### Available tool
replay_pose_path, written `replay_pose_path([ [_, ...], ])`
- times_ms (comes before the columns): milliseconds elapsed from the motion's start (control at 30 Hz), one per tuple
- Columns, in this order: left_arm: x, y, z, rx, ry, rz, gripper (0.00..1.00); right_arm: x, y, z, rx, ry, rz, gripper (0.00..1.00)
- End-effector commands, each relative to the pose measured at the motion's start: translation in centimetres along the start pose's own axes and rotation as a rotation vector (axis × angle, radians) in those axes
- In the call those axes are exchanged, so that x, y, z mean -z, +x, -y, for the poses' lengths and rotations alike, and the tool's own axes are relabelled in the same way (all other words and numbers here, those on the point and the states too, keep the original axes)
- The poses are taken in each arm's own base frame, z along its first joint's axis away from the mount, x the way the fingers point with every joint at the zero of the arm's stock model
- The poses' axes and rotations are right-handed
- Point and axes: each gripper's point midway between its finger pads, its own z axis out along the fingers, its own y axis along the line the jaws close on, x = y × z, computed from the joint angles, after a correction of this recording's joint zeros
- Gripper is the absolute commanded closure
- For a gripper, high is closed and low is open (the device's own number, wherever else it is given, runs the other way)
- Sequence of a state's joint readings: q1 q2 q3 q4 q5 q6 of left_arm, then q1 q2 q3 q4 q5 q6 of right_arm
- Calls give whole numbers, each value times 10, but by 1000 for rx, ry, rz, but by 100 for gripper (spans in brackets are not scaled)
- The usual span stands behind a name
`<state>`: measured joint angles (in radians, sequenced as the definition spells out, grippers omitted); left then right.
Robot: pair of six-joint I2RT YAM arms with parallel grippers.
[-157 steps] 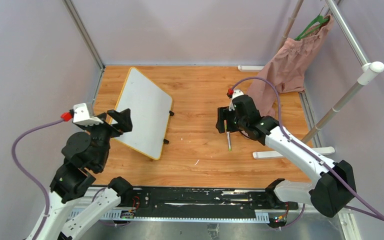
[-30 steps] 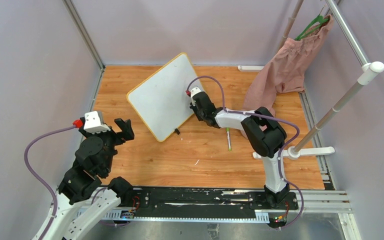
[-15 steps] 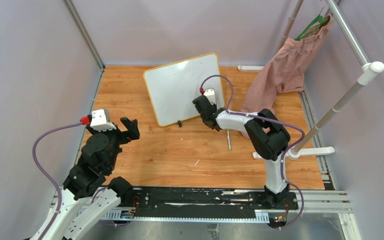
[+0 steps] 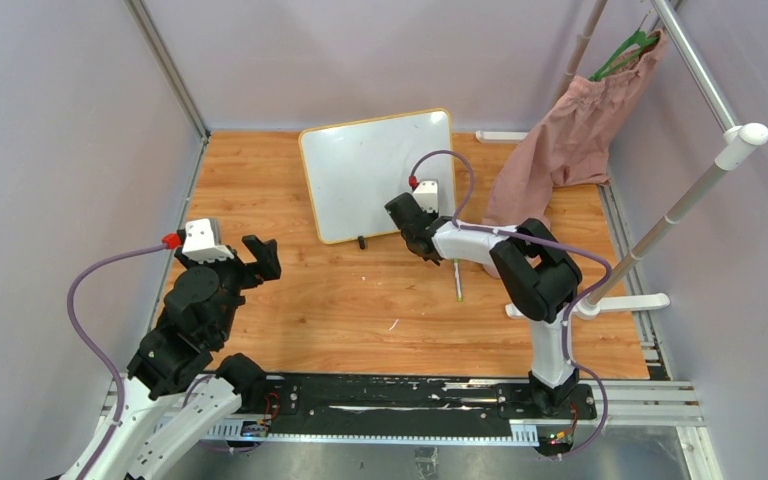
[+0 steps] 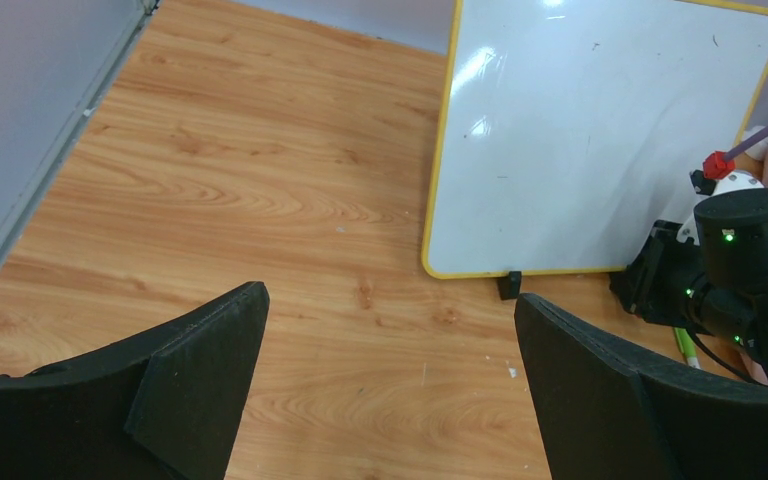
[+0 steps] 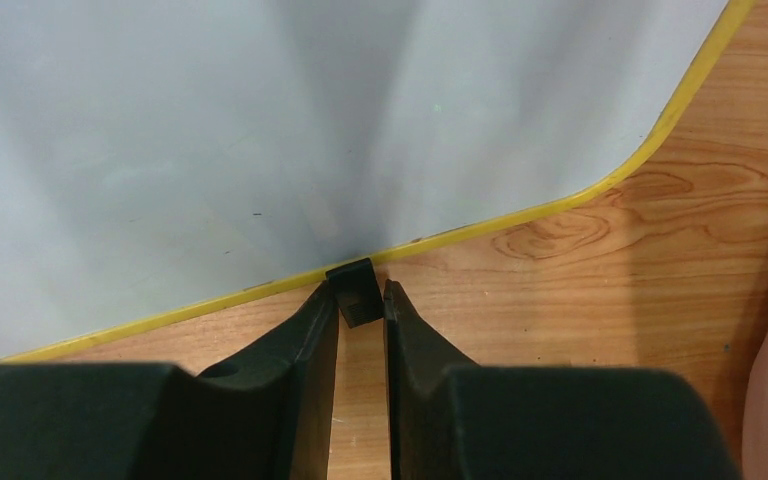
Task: Write a sentence on the whiteboard
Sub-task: Move the whiteboard stand to the center of the board.
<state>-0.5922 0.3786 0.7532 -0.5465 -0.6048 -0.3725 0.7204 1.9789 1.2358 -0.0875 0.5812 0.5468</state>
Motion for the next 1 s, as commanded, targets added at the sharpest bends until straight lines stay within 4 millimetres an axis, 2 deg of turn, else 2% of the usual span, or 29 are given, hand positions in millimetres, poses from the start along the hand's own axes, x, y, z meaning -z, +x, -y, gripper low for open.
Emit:
replay_pose_path([
  [0, -1, -3, 4, 24, 13, 19, 1, 6, 56, 43, 147, 133, -175, 74],
  [200, -1, -2, 4, 27, 14, 18, 1, 12, 56, 41, 149, 108, -176, 47],
  [333, -1, -2, 4, 26, 14, 17, 1, 22, 51, 39, 151, 81, -159, 36],
  [467, -1, -2, 3, 24, 12, 16, 1, 39, 41, 35, 160, 30, -129, 29],
  [667, -1, -2, 4, 16, 14, 10, 0, 93, 16, 31, 209, -99, -12, 27],
  [800, -2, -7, 9, 6, 26, 8, 0, 126, 6, 47, 230, -167, 66, 29],
  [867, -5, -13, 17, -1, 50, 5, 0, 136, 4, 57, 232, -187, 104, 31],
  [967, -15, -18, 38, -23, 105, -15, 0, 136, 15, 72, 263, -201, 121, 30],
])
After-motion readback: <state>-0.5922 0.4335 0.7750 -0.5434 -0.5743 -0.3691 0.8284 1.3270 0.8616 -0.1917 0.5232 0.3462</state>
